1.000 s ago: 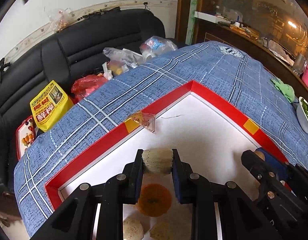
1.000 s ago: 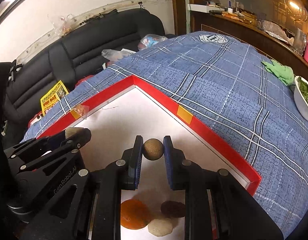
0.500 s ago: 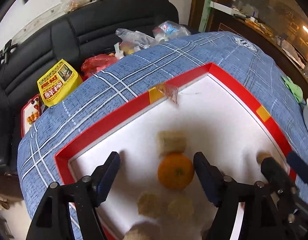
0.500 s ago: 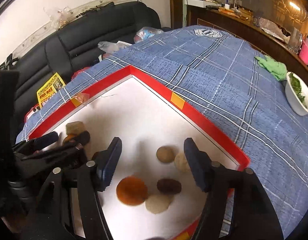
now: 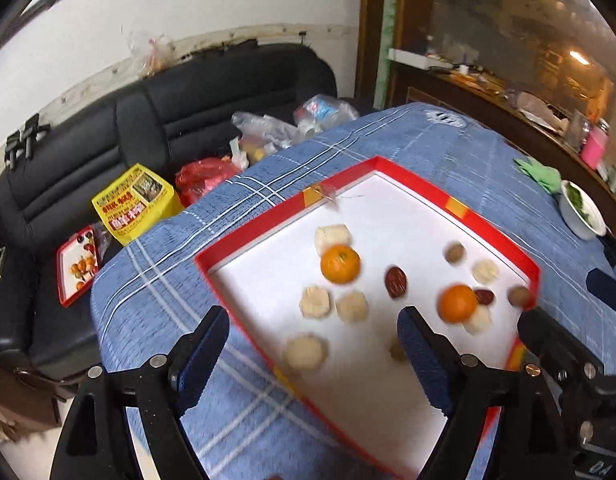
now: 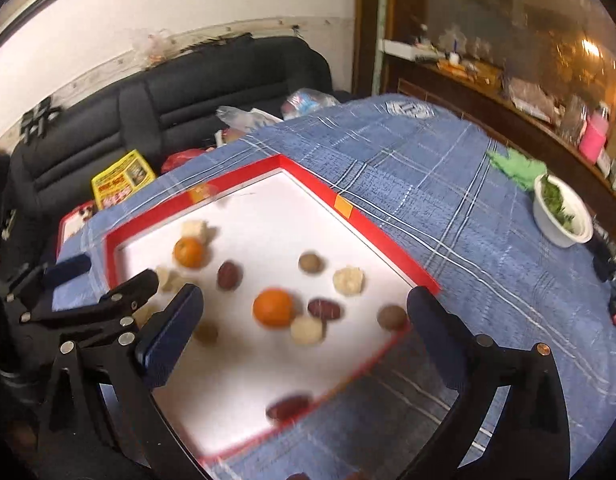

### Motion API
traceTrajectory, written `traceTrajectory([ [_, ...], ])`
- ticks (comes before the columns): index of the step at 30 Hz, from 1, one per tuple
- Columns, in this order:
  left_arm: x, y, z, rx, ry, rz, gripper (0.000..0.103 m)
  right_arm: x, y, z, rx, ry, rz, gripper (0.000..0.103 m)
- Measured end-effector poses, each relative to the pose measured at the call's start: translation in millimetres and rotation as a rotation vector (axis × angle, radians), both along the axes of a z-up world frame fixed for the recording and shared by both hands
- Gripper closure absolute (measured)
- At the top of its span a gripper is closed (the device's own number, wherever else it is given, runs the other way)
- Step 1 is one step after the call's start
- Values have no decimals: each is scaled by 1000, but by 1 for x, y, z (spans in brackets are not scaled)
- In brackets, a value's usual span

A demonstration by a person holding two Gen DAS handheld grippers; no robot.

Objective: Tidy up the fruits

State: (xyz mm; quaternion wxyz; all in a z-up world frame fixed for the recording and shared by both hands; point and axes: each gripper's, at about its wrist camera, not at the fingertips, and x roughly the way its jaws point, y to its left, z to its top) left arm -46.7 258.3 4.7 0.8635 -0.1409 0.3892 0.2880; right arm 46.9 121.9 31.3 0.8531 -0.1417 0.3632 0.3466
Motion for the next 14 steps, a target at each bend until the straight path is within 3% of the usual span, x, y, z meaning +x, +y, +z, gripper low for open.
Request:
traceTrajectory([
  [8, -29, -37, 1, -21, -48, -49, 6, -59, -50, 3, -4, -72, 81, 0],
  [14, -26, -47, 4, 2, -73, -62, 6, -72, -70, -1, -15, -78, 71, 0],
])
